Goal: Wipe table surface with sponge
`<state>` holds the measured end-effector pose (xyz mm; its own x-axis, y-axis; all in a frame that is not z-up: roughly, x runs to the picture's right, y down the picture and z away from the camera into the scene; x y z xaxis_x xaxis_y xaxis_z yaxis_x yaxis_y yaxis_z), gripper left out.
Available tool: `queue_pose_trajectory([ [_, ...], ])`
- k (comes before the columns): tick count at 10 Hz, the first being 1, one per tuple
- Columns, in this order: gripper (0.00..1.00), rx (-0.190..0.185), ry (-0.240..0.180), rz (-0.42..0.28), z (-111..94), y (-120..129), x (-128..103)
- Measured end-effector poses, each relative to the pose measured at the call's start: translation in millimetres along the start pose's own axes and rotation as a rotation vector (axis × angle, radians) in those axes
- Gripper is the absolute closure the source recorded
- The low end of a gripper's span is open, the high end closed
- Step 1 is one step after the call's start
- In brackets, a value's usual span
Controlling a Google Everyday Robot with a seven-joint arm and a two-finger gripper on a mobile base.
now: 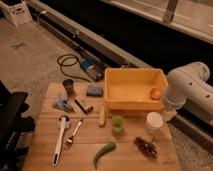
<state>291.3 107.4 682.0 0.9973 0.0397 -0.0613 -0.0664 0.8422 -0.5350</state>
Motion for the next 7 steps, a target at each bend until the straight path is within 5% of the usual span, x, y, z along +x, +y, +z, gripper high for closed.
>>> queue_pose_trajectory([
  [3,0.35,0.060,-0.010,-0.023,-18,-22,2],
  [7,0.35,0.164,-0.094,-0.109,-87,-88,-41],
])
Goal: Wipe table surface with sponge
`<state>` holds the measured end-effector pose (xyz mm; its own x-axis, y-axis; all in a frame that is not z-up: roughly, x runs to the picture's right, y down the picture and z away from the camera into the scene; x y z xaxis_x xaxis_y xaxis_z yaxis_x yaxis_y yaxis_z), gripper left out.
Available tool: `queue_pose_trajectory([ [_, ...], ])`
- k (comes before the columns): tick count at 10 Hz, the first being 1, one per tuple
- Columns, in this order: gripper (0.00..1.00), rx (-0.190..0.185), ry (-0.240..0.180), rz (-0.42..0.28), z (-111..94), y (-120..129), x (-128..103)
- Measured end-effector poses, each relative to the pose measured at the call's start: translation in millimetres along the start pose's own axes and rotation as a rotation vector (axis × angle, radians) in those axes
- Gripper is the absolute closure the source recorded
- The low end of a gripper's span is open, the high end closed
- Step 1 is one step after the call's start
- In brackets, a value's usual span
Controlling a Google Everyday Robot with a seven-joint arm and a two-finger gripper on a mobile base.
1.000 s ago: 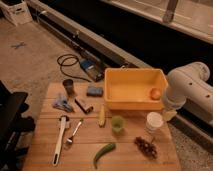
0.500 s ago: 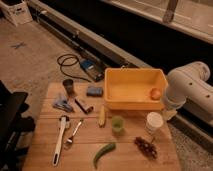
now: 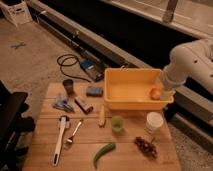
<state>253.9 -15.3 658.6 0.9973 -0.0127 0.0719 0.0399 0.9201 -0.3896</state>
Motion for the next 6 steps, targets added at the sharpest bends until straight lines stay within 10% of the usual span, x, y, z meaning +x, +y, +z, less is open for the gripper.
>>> queue_pose_trajectory([
  [6,0.35,0.065,-0.158,-0.191,-23,-57,-140],
])
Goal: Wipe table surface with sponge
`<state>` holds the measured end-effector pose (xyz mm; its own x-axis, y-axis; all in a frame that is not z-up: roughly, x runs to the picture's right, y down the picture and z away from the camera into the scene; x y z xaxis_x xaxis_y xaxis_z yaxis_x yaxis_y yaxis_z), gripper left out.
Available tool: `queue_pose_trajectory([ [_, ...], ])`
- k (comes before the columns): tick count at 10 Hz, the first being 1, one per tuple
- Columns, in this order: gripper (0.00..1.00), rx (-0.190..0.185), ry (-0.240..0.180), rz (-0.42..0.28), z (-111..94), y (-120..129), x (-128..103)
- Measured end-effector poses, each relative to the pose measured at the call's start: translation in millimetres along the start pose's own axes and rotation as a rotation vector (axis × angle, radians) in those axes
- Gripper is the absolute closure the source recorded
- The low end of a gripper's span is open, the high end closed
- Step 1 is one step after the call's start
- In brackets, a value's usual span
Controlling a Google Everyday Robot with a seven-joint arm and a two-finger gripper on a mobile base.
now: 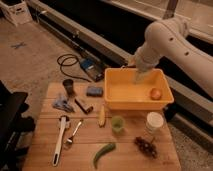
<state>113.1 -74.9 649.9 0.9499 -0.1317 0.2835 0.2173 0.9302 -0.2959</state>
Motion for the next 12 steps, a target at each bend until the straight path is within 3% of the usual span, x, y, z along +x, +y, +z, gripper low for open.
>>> queue_pose_trajectory([
  [2,0.35,0.000,-0.038,-0.065,5,-12,-44],
  [9,0.35,0.005,-0.032,-0.063,5,-13,-41],
  [12,0.35,0.025,-0.084,-0.090,28,-43,-55],
])
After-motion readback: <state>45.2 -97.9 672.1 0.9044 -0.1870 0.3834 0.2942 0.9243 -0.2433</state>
